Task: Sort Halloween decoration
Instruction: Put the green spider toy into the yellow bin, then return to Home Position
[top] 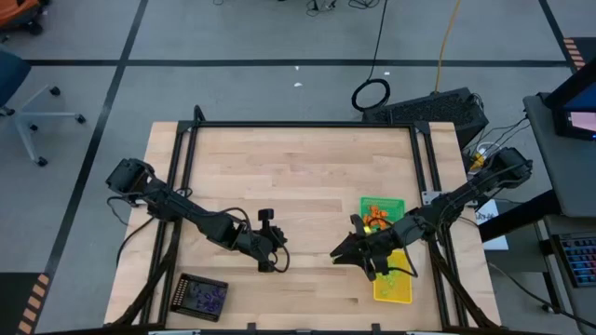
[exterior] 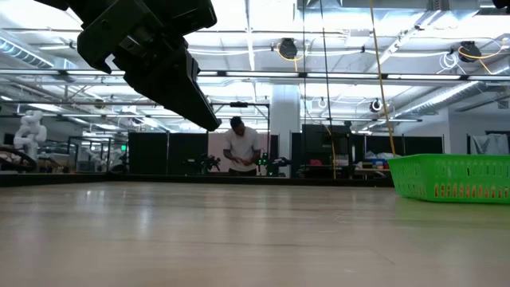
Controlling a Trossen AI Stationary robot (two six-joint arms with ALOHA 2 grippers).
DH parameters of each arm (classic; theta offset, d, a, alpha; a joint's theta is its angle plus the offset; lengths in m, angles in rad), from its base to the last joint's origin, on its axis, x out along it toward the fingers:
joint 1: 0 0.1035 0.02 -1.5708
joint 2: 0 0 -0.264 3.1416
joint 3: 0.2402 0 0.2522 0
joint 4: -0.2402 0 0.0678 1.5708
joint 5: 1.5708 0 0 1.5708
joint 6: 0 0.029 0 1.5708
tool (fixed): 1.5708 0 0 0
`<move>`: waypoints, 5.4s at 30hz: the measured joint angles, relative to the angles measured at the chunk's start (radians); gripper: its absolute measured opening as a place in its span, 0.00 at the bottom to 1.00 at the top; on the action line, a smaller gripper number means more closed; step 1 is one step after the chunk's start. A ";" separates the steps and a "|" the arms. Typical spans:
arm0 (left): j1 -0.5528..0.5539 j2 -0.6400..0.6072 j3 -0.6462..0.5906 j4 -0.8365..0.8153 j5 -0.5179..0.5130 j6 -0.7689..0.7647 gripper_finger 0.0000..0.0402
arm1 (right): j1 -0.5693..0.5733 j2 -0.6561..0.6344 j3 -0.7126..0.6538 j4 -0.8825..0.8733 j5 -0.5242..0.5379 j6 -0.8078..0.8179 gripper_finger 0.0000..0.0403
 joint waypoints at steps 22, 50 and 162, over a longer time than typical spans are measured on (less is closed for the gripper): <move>0.000 0.000 0.000 0.000 0.000 0.000 0.01 | 0.000 0.000 0.000 0.000 -0.001 -0.132 0.21; 0.000 0.000 0.000 0.000 0.000 0.000 0.01 | 0.000 0.000 0.000 -0.001 -0.002 0.841 0.21; 0.054 0.000 0.057 0.337 -0.186 0.309 0.01 | 0.296 -0.089 0.292 -1.383 0.733 1.092 0.24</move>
